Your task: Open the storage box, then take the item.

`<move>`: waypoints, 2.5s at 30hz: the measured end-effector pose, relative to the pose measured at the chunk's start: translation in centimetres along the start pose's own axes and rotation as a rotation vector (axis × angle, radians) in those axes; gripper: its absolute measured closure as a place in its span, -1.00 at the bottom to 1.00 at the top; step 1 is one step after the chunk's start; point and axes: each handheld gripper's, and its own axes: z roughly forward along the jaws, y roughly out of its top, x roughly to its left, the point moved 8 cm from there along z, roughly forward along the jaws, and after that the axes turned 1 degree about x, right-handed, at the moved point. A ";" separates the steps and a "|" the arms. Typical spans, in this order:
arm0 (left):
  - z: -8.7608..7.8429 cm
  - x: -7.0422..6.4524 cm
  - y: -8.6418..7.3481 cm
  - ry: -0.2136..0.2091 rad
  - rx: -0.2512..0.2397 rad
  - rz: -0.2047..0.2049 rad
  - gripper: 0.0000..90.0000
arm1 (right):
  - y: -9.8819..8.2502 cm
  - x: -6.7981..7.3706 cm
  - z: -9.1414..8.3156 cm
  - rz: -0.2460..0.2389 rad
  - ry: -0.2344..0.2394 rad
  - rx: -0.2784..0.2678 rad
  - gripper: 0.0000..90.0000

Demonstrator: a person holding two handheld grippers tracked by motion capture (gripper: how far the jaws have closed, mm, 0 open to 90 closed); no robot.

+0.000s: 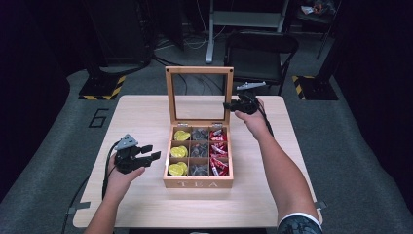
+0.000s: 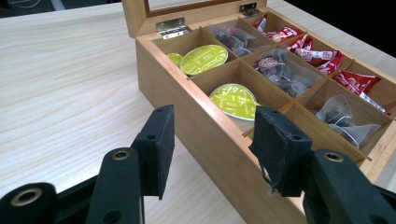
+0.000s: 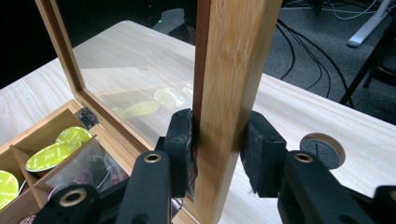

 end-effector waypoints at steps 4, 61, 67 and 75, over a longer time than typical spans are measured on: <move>-0.1 0.0 0.0 0.002 -0.003 -0.004 0.09 | 0.0 0.1 -0.1 0.000 -0.004 0.007 0.44; -0.3 0.4 -0.8 0.032 0.011 -0.025 0.02 | -8.0 9.9 -6.6 -0.132 0.038 0.014 0.08; -0.2 0.3 -0.8 0.033 0.017 -0.021 0.02 | -8.8 10.7 -6.7 -0.140 0.054 0.029 0.09; -0.2 0.4 -0.9 0.034 0.019 -0.026 0.02 | -9.9 11.3 -6.6 -0.151 0.056 0.022 0.11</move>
